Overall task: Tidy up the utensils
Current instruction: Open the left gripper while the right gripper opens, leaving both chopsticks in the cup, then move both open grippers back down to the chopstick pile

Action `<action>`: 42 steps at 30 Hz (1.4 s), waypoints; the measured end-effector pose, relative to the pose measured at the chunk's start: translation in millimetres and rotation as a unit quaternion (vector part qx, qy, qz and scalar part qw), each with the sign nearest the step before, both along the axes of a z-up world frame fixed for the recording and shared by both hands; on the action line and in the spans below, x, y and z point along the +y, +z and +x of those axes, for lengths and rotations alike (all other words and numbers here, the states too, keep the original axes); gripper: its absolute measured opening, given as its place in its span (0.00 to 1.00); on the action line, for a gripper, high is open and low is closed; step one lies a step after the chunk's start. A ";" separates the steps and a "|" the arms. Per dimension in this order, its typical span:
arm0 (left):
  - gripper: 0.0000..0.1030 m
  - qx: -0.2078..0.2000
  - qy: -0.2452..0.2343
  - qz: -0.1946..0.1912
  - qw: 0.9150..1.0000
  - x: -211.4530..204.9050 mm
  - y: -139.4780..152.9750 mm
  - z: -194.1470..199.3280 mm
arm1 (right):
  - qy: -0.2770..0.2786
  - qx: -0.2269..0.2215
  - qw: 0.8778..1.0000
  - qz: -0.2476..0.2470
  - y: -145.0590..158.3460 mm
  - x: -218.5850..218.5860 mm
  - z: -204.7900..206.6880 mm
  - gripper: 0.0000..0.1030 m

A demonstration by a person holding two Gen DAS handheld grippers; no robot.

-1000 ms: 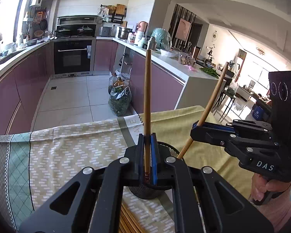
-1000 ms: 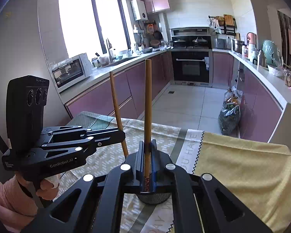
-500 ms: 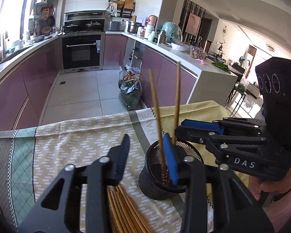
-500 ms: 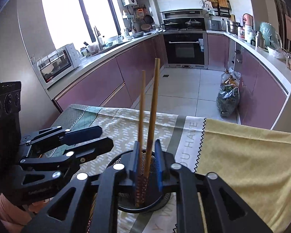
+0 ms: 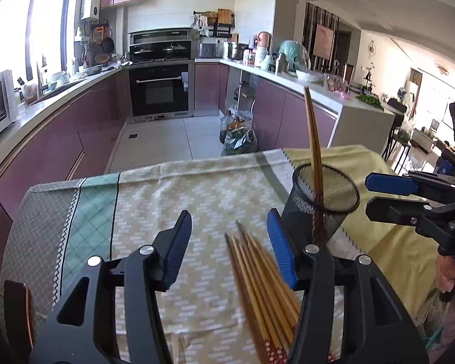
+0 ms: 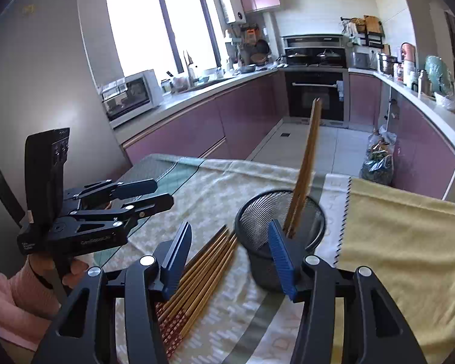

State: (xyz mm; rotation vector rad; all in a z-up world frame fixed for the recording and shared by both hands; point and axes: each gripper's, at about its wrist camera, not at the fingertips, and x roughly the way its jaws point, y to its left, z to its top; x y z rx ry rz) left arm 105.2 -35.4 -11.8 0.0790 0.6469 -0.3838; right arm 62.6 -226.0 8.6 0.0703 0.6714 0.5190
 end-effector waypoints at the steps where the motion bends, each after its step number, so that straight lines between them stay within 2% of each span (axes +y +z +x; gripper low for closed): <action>1: 0.50 0.009 -0.001 0.008 1.000 1.7 -9.3 -3.8 | 0.005 0.010 1.000 -0.004 -7.5 5.6 -2.2 0.49; 7: 0.50 0.070 -0.009 0.024 0.997 11.3 -59.6 -14.3 | 0.010 0.082 0.996 -0.032 -61.3 34.4 -3.1 0.45; 12: 0.50 0.094 -0.018 0.026 0.995 10.1 -81.4 -17.5 | -0.001 0.110 0.993 -0.037 -83.0 40.7 -5.7 0.40; 32: 0.48 0.113 -0.035 0.038 0.992 1.2 -97.3 -14.2 | -0.029 0.117 0.990 -0.077 -94.4 60.9 -2.5 0.33; 42: 0.43 0.123 -0.043 0.034 0.991 3.3 -96.4 -12.1 | -0.037 0.121 0.988 -0.090 -95.1 58.2 0.6 0.21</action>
